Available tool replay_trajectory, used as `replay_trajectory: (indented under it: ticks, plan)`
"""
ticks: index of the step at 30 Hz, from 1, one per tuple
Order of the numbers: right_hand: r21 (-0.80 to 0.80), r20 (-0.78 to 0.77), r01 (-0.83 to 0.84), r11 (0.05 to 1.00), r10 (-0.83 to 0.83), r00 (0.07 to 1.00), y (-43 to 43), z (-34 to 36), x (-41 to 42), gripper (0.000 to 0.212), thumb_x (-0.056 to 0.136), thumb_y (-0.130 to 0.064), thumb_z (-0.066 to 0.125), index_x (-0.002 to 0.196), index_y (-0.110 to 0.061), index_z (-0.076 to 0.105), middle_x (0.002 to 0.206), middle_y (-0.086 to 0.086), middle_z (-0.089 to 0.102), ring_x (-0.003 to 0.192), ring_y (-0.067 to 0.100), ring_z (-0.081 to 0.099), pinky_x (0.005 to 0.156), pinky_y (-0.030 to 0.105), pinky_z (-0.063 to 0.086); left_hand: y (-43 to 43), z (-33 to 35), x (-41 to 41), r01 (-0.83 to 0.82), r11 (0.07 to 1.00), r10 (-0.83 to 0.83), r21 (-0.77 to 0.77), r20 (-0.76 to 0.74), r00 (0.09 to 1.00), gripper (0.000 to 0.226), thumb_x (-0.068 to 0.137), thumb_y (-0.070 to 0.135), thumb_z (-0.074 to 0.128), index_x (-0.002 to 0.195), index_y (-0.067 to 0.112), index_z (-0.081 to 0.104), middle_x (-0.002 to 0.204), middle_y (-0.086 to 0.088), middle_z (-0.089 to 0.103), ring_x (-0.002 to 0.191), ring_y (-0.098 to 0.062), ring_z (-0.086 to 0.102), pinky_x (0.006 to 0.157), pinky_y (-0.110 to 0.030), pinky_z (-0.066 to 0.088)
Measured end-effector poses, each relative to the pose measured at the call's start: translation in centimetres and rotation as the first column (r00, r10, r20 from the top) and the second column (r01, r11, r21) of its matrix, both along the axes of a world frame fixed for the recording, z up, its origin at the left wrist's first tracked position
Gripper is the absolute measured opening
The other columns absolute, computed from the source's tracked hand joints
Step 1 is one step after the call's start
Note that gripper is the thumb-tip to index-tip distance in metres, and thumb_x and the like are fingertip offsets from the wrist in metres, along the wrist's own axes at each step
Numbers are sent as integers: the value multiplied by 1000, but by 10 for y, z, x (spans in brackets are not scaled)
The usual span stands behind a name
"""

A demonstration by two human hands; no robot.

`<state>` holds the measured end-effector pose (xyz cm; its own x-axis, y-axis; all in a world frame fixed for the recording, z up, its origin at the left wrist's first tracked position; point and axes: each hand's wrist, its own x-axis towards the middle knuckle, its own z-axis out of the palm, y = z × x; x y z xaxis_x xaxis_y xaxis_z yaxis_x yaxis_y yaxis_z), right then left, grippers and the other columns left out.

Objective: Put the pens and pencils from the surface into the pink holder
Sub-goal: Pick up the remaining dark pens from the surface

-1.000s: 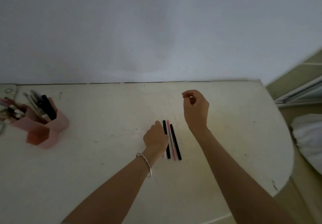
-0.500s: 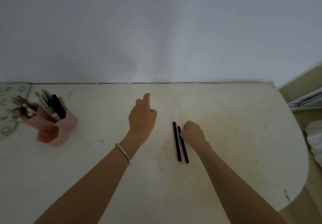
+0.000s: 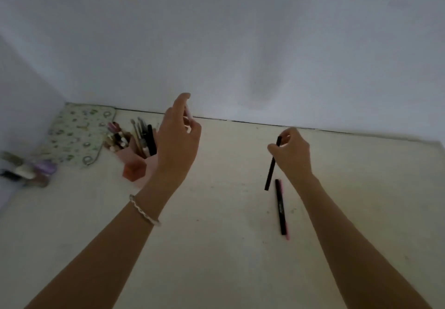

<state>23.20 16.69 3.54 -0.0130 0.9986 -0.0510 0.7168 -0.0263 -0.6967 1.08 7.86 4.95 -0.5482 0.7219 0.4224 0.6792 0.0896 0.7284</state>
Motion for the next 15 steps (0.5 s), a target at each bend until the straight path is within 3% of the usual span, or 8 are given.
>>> replay_trajectory:
  ticks: [4, 8, 12, 15]
  plan:
    - [33, -250, -91, 995, 96, 963, -10, 30, -65, 23, 77, -11, 64, 97, -15, 54, 75, 0, 65, 58, 10, 55, 47, 7, 39, -27, 9, -56, -133, 991, 134, 19, -7, 991, 51, 89, 7, 55, 136, 22, 47, 107, -5, 57, 82, -17, 61, 73, -38, 57]
    - [46, -322, -189, 981, 193, 927, -32, 30, -113, 29, 78, -9, 62, 103, -19, 52, 75, 0, 63, 56, 7, 52, 54, 15, 42, -42, 0, -87, -157, 987, 152, -41, -110, 982, 49, 91, 6, 58, 137, 20, 47, 108, -6, 57, 83, -10, 57, 75, -32, 56]
    - [85, -378, -183, 979, 202, 904, -43, 25, -128, 27, 80, -8, 62, 102, -21, 54, 79, 1, 67, 60, 6, 58, 58, 16, 44, -39, -18, -99, -107, 978, 64, -180, -230, 971, 46, 91, 6, 61, 134, 18, 51, 104, -7, 60, 87, -21, 59, 80, -39, 54]
    - [106, -396, -158, 982, 188, 899, -47, 22, -130, 25, 81, -7, 61, 100, -22, 54, 78, -1, 67, 60, 3, 58, 58, 14, 45, -42, -34, -105, -186, 950, 30, -252, -519, 854, 32, 82, 10, 71, 113, 14, 68, 115, -10, 63, 109, -31, 58, 88, -44, 47]
